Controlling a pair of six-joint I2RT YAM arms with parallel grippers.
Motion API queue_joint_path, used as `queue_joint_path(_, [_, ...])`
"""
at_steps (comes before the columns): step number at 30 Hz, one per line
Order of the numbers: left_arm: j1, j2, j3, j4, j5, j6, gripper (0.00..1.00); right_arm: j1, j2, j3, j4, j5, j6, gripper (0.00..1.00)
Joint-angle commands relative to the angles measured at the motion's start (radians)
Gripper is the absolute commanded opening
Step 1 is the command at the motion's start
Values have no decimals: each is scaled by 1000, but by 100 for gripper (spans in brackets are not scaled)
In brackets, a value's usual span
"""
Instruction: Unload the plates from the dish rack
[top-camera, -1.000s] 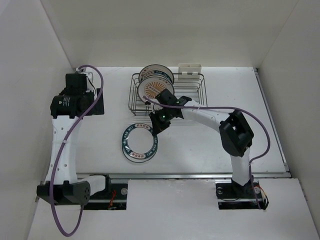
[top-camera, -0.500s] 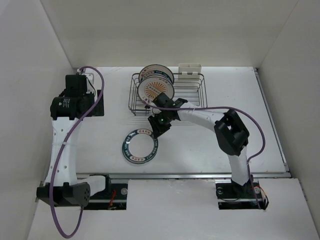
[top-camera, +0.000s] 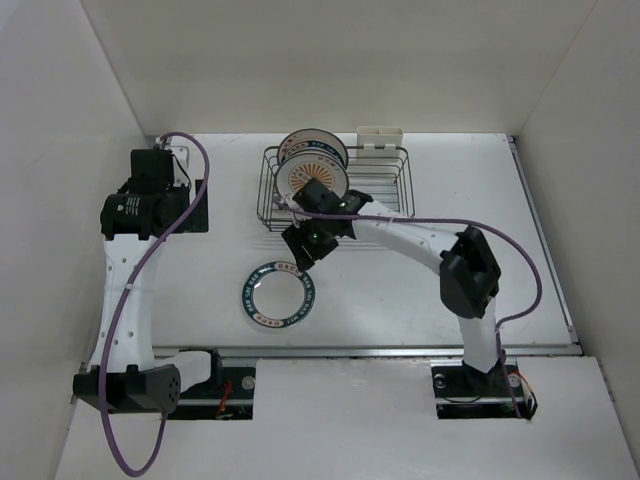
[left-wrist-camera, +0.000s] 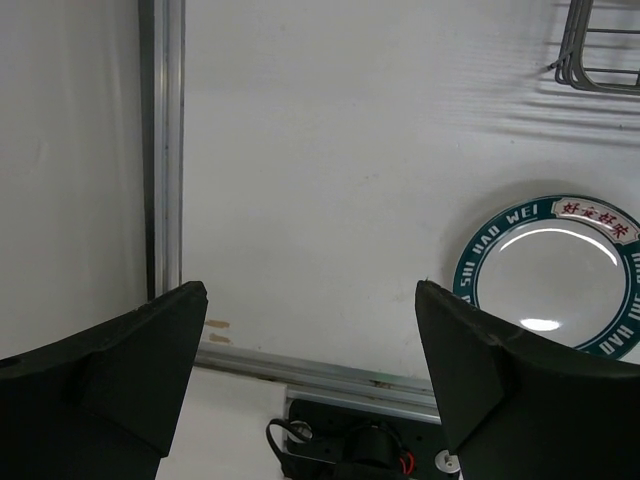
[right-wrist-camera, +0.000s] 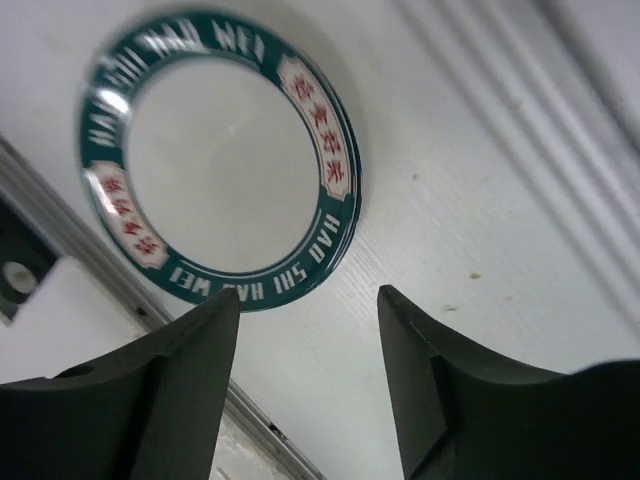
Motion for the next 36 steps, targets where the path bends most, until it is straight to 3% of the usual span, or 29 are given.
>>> queue_joint_path(1, [3, -12, -8, 12, 27, 8, 83, -9, -199, 142, -4, 52, -13, 65])
queue_joint_path(8, [3, 20, -27, 32, 74, 40, 83, -202, -167, 404, 28, 104, -47, 79])
queue_joint_path(13, [3, 83, -8, 53, 137, 61, 83, -351, 31, 618, 37, -2, -88, 75])
queue_joint_path(19, [3, 207, 64, 53, 159, 84, 83, -362, 114, 607, 149, -35, -197, 61])
queue_joint_path(24, [3, 266, 64, 53, 148, 94, 83, -362, 114, 523, 243, -83, -209, 61])
queue_joint_path(32, [3, 304, 73, 53, 136, 94, 83, -362, 235, 549, 231, -45, -209, 47])
queue_joint_path(36, [3, 313, 82, 63, 127, 94, 83, -362, 258, 549, 231, -26, -200, 47])
